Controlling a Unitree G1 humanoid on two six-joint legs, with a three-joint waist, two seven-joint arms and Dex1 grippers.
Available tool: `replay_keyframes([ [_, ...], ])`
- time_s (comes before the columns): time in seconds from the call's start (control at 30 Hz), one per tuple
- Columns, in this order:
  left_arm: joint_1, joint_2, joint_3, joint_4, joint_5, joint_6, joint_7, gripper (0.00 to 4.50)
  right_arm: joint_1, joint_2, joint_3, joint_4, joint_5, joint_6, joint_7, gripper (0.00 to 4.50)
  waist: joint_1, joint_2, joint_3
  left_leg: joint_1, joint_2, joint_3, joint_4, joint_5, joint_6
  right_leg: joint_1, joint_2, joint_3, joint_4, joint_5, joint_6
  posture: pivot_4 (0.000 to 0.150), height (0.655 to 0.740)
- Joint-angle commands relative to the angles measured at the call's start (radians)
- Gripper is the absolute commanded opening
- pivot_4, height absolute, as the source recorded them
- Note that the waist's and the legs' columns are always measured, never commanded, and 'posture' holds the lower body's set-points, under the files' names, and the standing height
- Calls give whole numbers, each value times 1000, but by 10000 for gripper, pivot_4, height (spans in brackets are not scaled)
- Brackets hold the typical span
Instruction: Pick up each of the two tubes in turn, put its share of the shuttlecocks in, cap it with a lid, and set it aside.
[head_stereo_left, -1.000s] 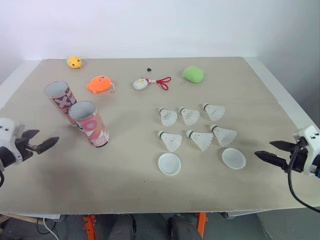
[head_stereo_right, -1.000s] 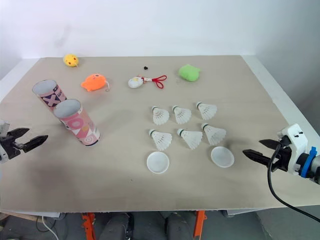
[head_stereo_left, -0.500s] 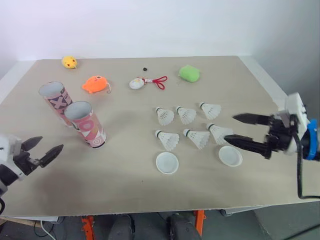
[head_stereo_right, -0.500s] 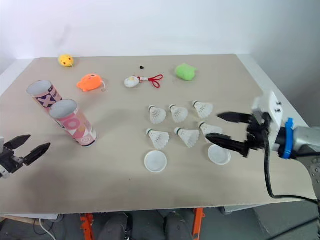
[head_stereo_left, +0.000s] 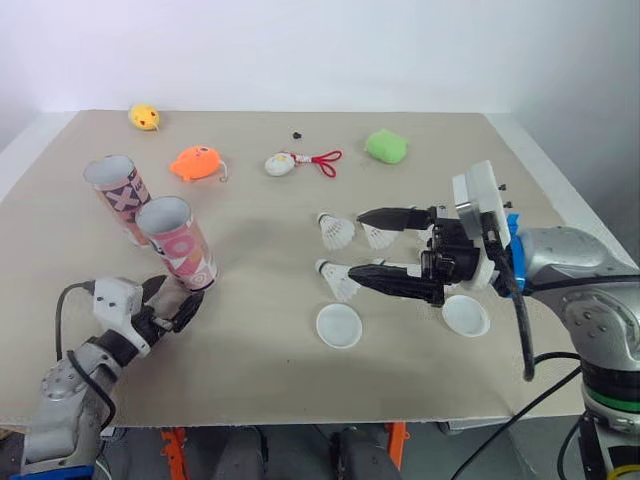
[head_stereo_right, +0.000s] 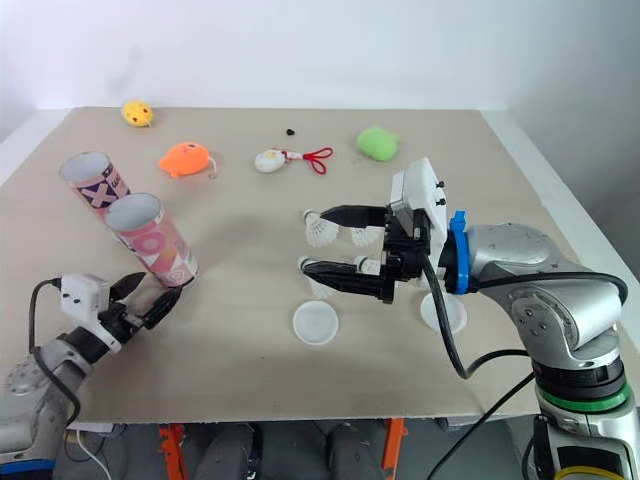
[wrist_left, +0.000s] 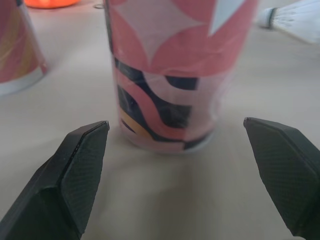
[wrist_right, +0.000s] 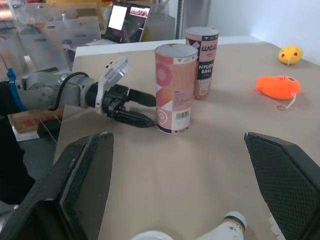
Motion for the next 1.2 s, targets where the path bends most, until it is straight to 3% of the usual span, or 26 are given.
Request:
replay_keyframes([
  [0.03,-61,4,-6,80,29,-73,9,44882,3,8,11,2,-33,-45,21,45000,-1,0,0,-1,1,0,1,0,0,0,1,0,0,0,0,1500,7400],
  [0.53,-304,-25,-103,409,80,-218,-25,44882,67,57,41,13,-115,-66,-10,45000,-1,0,0,-2,0,1,4,0,0,-1,0,1,0,3,3,1500,7400],
  [0.93,-344,-32,-108,497,87,-280,-19,44882,82,66,42,4,-118,-69,-22,45000,-1,0,0,-2,0,1,5,1,1,0,0,2,0,3,5,1500,7400],
  [1.07,-344,-33,-109,501,84,-275,-17,32466,83,68,45,5,-117,-70,-23,45000,-1,0,0,-2,0,1,5,1,1,0,0,2,0,3,5,1500,7400],
  [1.2,-334,-26,-106,493,84,-270,-16,32466,93,70,50,-2,-123,-69,-32,45000,-1,0,0,-2,-1,1,5,1,1,0,0,2,0,3,5,1500,7400],
])
